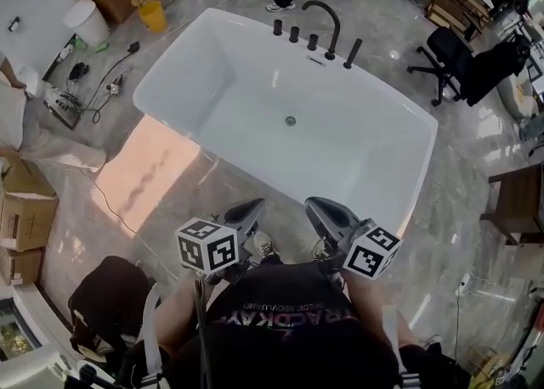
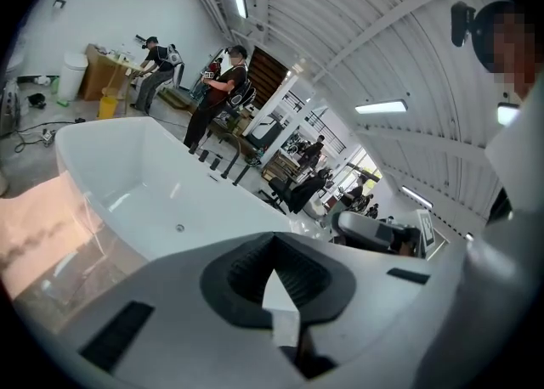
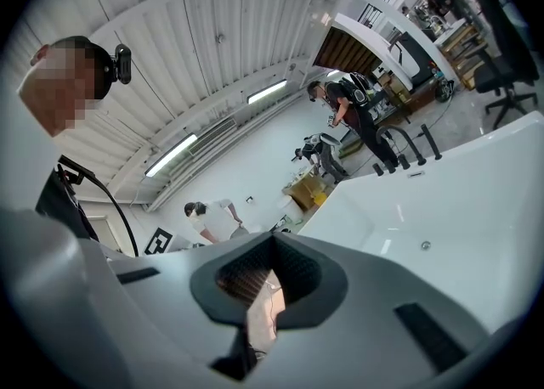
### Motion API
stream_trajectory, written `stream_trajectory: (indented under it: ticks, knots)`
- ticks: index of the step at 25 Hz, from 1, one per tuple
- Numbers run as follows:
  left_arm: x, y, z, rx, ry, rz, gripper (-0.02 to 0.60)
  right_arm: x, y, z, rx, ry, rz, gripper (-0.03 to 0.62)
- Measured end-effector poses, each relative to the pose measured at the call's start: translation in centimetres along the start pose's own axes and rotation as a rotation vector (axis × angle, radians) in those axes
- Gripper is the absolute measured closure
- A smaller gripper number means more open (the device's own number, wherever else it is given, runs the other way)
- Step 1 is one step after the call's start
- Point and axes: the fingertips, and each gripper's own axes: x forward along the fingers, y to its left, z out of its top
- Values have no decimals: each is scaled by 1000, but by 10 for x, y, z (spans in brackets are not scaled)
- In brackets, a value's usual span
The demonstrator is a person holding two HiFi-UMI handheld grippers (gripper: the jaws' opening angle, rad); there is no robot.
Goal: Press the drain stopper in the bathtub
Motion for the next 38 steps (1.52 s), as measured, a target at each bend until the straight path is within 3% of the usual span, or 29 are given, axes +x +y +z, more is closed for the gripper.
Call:
stream_trajectory:
  ticks: [14,23,34,38]
  knots:
    - [-14,14,2,-53,-54,21,578,13,5,9,-53,50,-8,582]
    - [1,24,14,-68,-33,76,578,26,-19,20,-8,60,20,582]
    - [52,-2,55,7,-29,97,578,1,-73,63,4,14,19,582]
    - [68,0,61,0,-37,109,578,1,-92,72,3,14,19,582]
